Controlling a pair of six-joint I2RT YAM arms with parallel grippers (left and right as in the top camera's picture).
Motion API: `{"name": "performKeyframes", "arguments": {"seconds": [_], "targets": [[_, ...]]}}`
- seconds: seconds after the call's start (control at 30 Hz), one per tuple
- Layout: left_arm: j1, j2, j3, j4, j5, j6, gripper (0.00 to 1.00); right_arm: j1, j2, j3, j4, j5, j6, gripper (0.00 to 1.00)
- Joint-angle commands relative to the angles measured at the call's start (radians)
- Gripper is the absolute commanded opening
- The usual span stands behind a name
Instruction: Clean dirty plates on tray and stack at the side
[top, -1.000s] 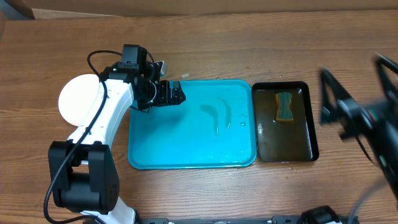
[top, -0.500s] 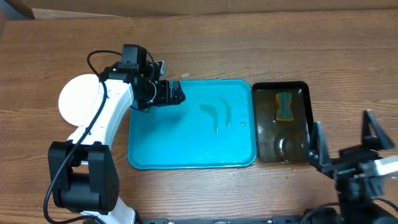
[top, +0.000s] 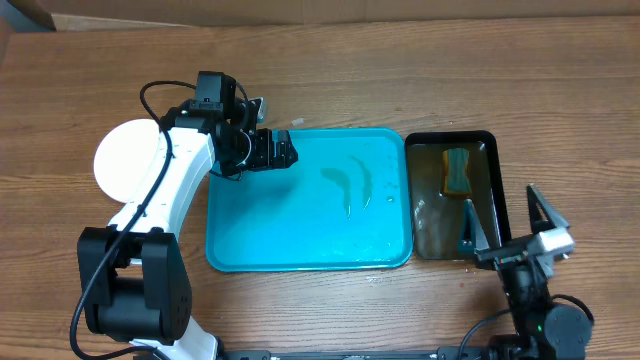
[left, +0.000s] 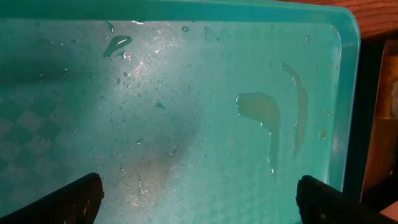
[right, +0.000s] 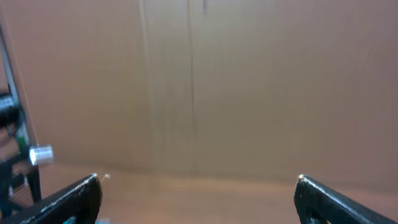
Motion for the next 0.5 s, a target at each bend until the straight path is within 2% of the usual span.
{"name": "performKeyframes", "arguments": {"seconds": [0.0,0.33,0.47], "targets": [[-0.001,-0.027,-0.001,0.001,0.0,-0.004,1.0,-0.01,-0.01,-0.03,-0.073,0.003,0.006,1.0],[-0.001,-0.027,-0.001,0.001,0.0,-0.004,1.0,-0.01,-0.01,-0.063,-0.195,0.01,0.007,1.0],[-0.001,-0.027,-0.001,0.001,0.0,-0.004,1.0,-0.01,-0.01,-0.063,-0.191,0.01,0.006,1.0]]}}
